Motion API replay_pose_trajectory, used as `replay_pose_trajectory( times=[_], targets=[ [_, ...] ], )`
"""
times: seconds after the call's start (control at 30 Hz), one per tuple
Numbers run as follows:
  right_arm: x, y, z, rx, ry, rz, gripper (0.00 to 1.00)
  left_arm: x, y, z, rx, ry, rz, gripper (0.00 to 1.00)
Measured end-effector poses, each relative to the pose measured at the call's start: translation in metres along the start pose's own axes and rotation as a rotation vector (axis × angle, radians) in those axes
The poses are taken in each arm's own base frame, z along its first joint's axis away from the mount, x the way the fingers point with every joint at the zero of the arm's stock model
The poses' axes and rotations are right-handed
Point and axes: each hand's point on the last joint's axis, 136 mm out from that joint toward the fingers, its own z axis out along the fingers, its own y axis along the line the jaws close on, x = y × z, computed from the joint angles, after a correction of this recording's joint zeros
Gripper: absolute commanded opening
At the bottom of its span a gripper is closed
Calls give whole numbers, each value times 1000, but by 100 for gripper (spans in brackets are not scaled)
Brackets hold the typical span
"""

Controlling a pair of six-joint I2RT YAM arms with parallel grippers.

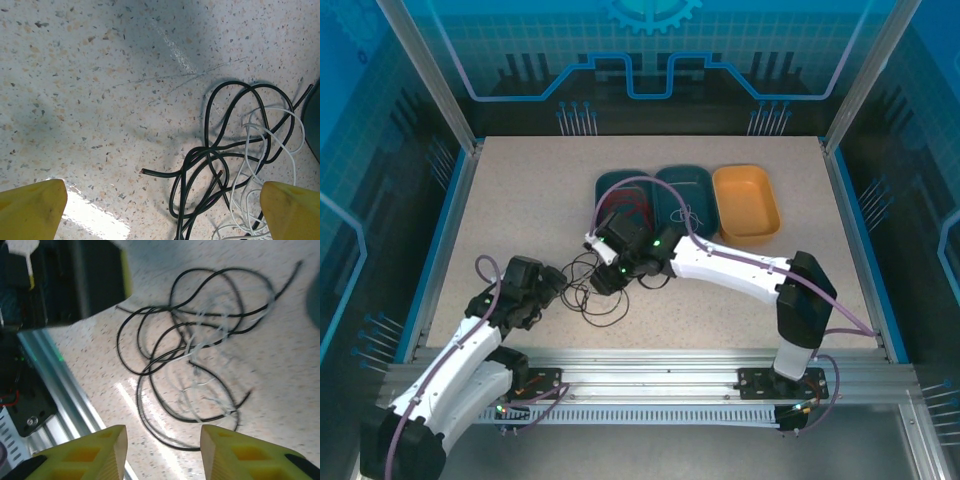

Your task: Untangle the cables

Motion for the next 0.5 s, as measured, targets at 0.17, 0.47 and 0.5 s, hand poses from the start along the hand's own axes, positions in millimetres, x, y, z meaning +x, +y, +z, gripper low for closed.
replay_pose_trajectory(
  times=[0.17, 0.47, 0.5],
  targets=[
    [14, 21, 26, -32, 71, -23, 36, 4, 9, 4, -18, 8, -4, 99],
    [23, 12, 69, 8, 158, -10, 34, 7, 12, 7, -21, 18, -9, 99],
    [23, 10, 72, 19, 164, -9, 34, 7, 13, 8, -23, 19, -10, 99]
  ],
)
